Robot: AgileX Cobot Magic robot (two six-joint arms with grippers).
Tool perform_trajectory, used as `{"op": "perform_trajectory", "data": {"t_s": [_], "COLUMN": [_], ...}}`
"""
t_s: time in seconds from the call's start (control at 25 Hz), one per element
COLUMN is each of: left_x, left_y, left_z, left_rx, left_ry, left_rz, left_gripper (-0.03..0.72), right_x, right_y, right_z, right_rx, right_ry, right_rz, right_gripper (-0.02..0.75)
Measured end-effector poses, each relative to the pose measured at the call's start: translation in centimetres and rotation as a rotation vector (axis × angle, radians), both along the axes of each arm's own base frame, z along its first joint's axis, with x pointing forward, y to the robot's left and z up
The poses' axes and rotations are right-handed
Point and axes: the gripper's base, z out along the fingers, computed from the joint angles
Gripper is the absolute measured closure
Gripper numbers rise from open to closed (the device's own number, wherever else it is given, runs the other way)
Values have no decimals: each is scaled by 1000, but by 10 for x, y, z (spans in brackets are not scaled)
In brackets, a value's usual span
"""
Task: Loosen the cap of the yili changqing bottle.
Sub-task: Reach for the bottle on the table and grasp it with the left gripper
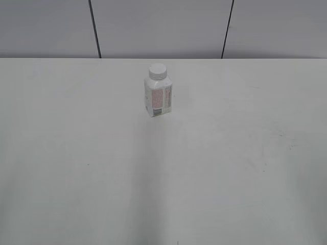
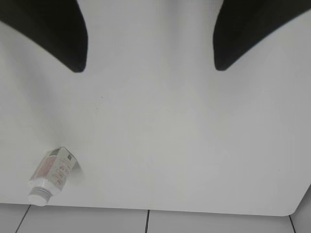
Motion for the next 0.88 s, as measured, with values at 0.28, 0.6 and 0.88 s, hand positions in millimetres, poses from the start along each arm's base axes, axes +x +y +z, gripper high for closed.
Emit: {"op": "perform_trajectory", "data": {"t_s": [0.28, 0.6, 0.88], "left_x": [0, 0, 0], "left_y": [0, 0, 0], "left_z": [0, 0, 0], "left_rx": [0, 0, 0], "left_ry": [0, 0, 0], "left_rz": [0, 0, 0], "left_gripper": [194, 194, 194], "right_x": [0, 0, 0], "right_y": [0, 0, 0], "right_z": [0, 0, 0], "right_rx": [0, 0, 0], "right_ry": [0, -1, -2], "right_rz": [0, 0, 0], "right_gripper": [174, 174, 174]}}
